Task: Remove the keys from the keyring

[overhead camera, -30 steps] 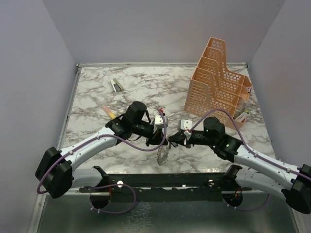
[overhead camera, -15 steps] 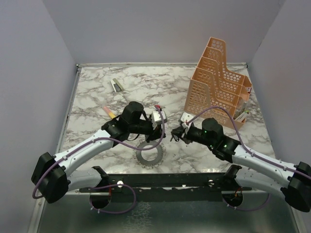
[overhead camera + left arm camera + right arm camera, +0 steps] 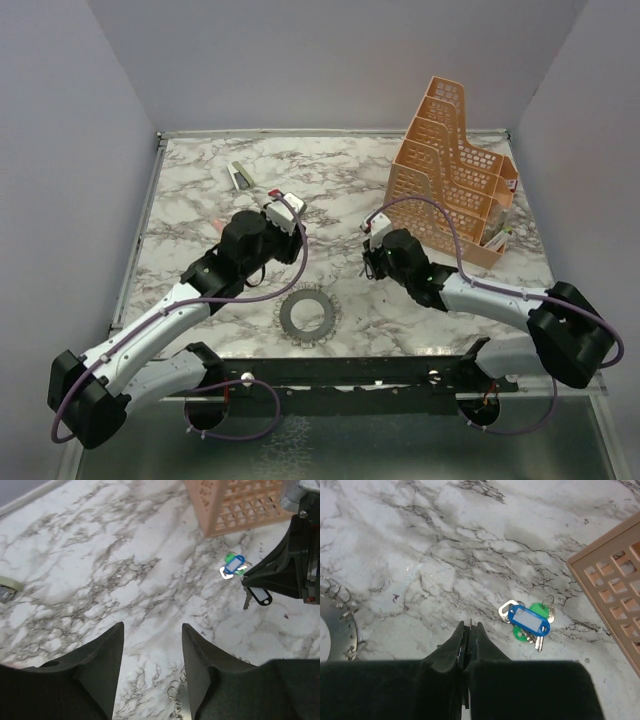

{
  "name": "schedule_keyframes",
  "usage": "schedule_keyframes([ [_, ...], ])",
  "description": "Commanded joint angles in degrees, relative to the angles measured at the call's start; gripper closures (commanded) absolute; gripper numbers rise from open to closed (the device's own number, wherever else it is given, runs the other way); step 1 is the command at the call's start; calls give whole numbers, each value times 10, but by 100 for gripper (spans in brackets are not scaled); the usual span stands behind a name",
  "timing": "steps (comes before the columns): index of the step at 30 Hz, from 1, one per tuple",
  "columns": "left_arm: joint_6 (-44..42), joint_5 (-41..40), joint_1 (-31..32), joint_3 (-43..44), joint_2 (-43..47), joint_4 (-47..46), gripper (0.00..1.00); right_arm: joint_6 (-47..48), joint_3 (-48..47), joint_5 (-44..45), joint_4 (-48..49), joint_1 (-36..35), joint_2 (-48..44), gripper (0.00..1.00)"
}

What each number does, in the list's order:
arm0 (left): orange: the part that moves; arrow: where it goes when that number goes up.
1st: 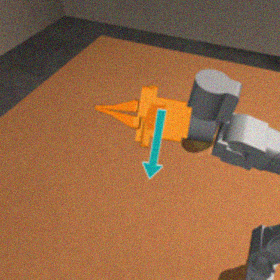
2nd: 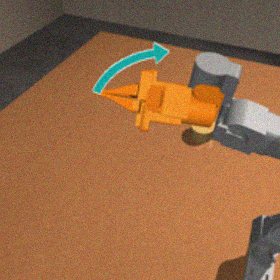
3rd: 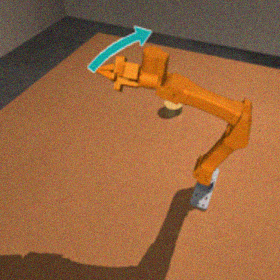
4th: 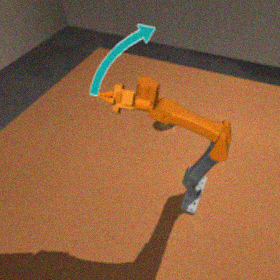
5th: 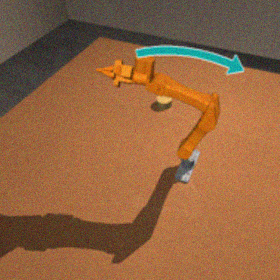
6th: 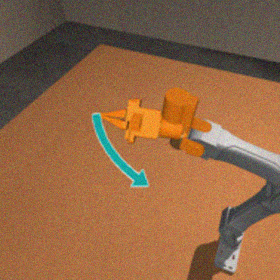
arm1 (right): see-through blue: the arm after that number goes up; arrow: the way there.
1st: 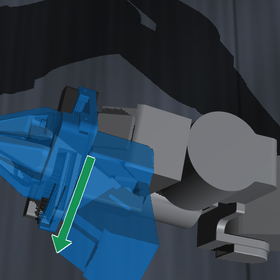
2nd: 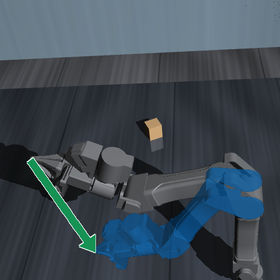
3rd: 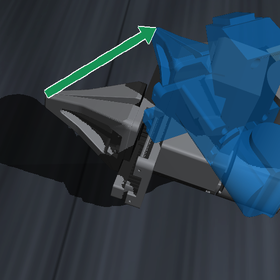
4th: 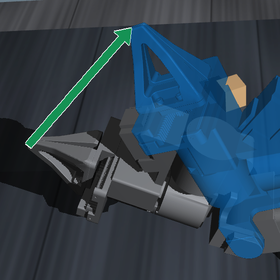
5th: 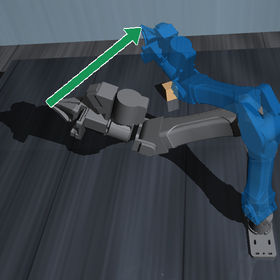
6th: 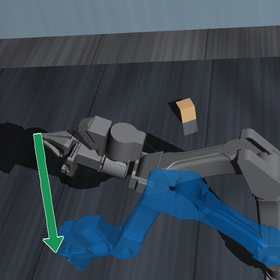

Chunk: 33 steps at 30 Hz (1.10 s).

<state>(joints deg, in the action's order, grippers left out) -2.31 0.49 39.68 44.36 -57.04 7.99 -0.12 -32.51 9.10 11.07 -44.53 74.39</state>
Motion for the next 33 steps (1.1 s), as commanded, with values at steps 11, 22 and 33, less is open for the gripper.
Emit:
schedule_keyframes([
  [11, 54, -275, -28, -17, 141, -5, 30, -110, -81, 52, 75, 37, 156, 79],
  [22, 65, -347, -45, -35, 219, -8, 20, -112, -69, 103, 19, 37, 34, 41],
  [33, 84, -362, -46, -59, 347, 20, 13, -88, -79, 229, -156, 37, -274, 0],
])
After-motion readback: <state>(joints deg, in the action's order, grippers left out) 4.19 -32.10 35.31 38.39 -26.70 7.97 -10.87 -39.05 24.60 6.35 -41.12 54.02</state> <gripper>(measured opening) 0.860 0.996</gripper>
